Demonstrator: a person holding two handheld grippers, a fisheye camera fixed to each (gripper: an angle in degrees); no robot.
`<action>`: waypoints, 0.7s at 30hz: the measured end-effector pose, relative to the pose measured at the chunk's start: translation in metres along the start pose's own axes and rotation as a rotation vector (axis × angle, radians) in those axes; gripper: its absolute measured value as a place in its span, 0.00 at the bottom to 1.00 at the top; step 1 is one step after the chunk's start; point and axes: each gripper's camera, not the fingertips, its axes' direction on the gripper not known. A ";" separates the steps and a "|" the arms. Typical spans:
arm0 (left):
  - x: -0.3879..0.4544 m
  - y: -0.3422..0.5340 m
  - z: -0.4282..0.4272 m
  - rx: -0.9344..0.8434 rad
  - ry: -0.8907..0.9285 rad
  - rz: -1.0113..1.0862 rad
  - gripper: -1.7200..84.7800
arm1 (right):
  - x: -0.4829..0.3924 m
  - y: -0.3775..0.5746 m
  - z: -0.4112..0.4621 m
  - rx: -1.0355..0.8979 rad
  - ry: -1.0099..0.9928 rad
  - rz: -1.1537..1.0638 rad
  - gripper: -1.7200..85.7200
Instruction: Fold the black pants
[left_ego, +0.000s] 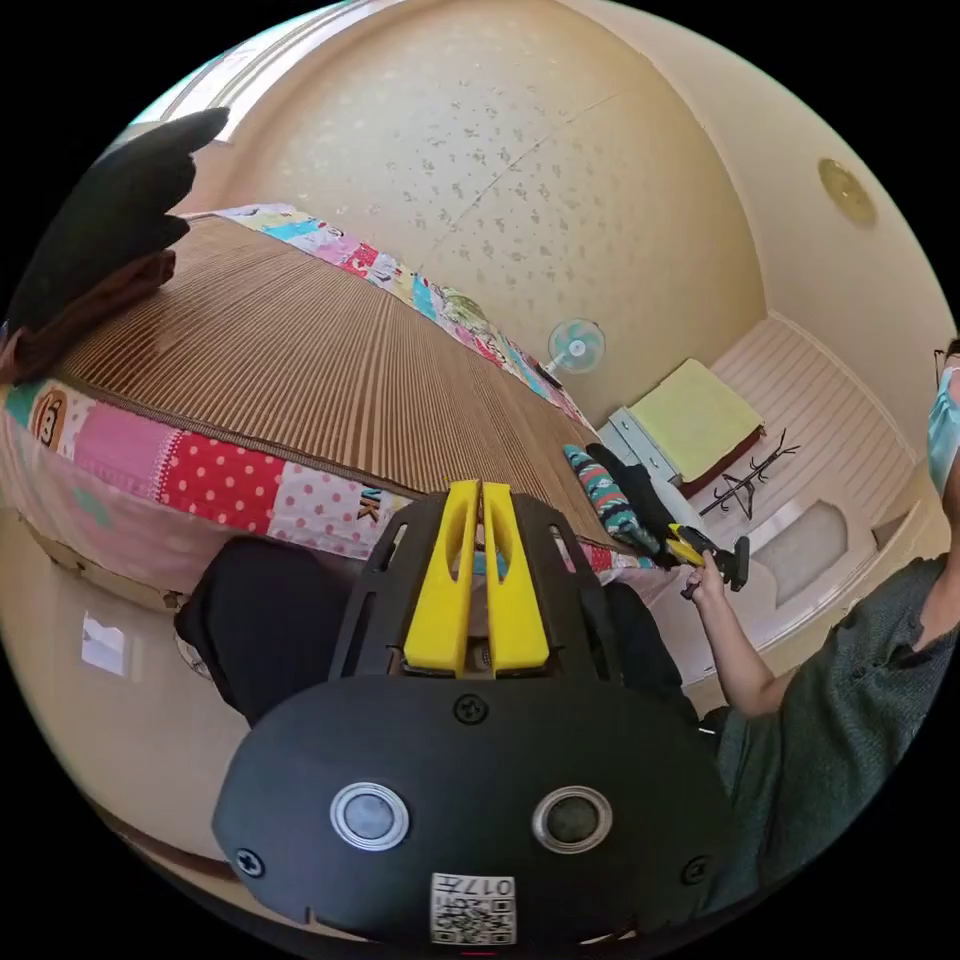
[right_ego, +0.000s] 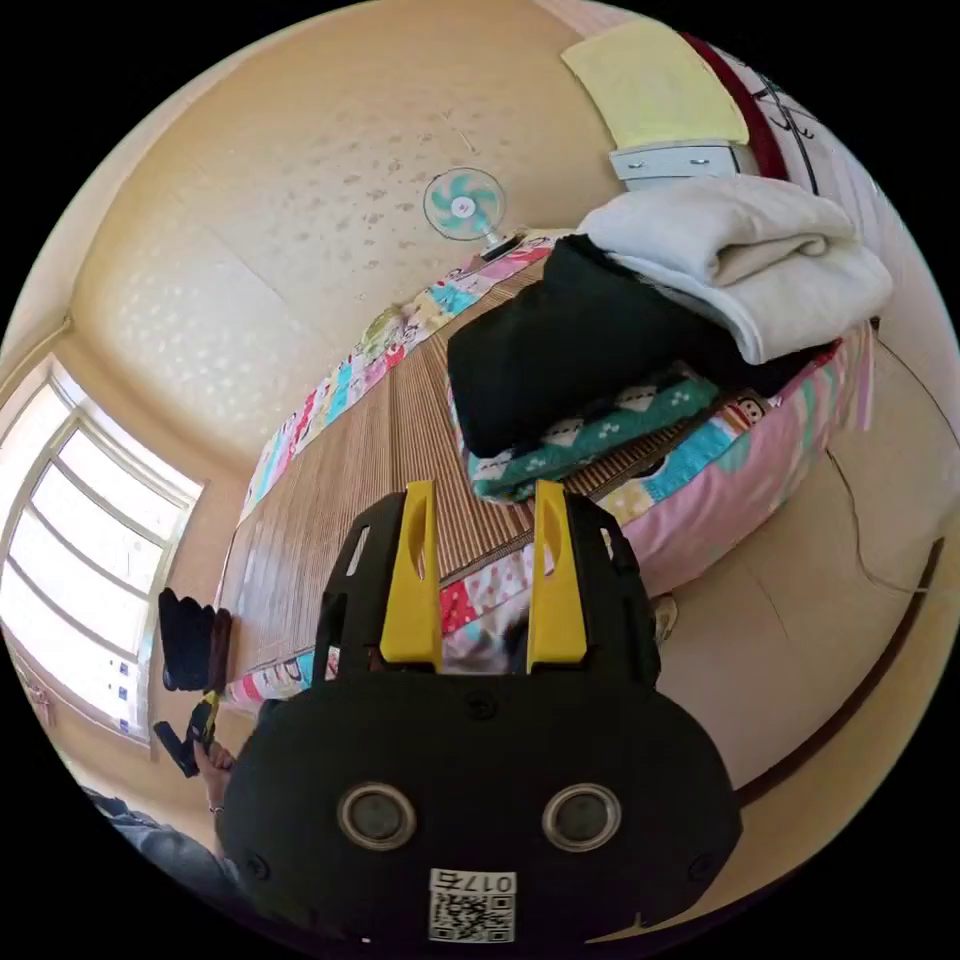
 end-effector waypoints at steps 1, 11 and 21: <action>0.009 -0.002 0.001 0.005 -0.006 0.017 0.01 | 0.017 -0.009 -0.001 0.024 -0.026 0.047 0.18; 0.040 0.017 0.019 -0.017 -0.006 0.035 0.01 | -0.085 -0.118 0.001 0.221 -0.093 -0.175 0.06; 0.048 0.038 0.046 -0.046 -0.026 0.017 0.01 | -0.388 0.012 0.085 -0.418 -0.519 -1.391 0.04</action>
